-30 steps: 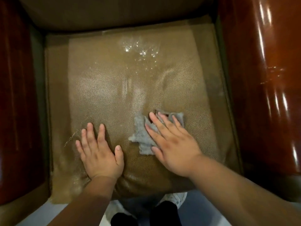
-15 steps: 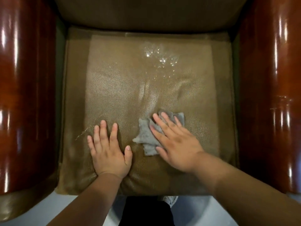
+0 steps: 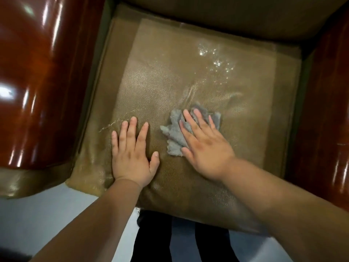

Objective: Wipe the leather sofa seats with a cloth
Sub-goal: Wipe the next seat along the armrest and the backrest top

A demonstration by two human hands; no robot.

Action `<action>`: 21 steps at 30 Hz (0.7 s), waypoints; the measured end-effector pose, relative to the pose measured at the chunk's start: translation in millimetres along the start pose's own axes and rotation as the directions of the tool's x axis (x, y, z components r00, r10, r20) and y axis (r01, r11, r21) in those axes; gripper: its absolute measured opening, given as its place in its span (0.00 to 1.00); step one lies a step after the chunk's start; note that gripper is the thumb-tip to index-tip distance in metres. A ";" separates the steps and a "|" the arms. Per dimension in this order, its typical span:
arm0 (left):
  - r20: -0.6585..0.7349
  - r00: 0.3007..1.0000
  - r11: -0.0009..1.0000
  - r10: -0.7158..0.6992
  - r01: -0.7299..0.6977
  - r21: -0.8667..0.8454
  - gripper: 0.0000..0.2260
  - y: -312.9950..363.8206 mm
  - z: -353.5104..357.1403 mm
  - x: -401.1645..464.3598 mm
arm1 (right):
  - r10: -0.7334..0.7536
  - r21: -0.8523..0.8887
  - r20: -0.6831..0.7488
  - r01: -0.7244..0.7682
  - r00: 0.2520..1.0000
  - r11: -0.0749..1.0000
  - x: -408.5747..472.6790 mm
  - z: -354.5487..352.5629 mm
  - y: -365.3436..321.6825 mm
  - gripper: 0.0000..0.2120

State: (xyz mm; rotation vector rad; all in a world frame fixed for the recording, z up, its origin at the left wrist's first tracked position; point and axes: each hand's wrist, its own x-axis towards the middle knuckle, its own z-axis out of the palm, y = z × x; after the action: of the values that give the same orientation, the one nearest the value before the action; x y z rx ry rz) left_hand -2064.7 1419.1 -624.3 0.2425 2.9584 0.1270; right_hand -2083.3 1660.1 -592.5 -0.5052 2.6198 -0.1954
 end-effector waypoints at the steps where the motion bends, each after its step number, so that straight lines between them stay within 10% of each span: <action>1: 0.000 1.000 1.000 -0.010 0.010 0.016 0.39 0.9 0.5 0.0 | 0.004 -0.033 -0.015 -0.004 1.000 0.999 6.8 -3.5 20.6 0.34; 6: -0.002 0.997 0.993 -0.083 0.083 0.081 0.40 3.6 1.8 -1.1 | 0.555 0.146 -0.063 -0.543 0.829 0.827 55.0 -39.4 52.1 0.34; 9: 0.016 0.993 0.992 -0.118 0.117 0.043 0.39 5.1 -3.2 -1.6 | 0.079 0.041 -0.105 -0.075 0.991 0.996 45.9 -12.3 -32.3 0.34; 13: 0.025 0.925 0.910 -0.380 0.379 -0.166 0.35 -0.5 -20.9 -7.4 | -0.245 -0.046 0.004 0.245 0.970 0.969 30.4 -4.0 -60.4 0.32; 19: 0.052 0.907 0.897 -0.418 0.421 -0.138 0.36 -49.6 -25.2 -2.7 | 0.328 0.007 -0.028 -0.328 0.944 0.945 103.1 -59.5 6.8 0.33; 21: 0.017 0.898 0.891 -0.440 0.439 -0.113 0.37 -48.0 -17.0 -3.1 | 0.291 0.033 -0.036 -0.289 0.956 0.957 114.0 -56.1 -19.4 0.33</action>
State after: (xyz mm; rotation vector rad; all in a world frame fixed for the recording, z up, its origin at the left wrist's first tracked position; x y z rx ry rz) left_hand -2072.1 1370.1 -611.9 -0.4458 2.9129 0.2342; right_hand -2197.5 1601.4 -585.9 -0.1034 2.6875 -0.1463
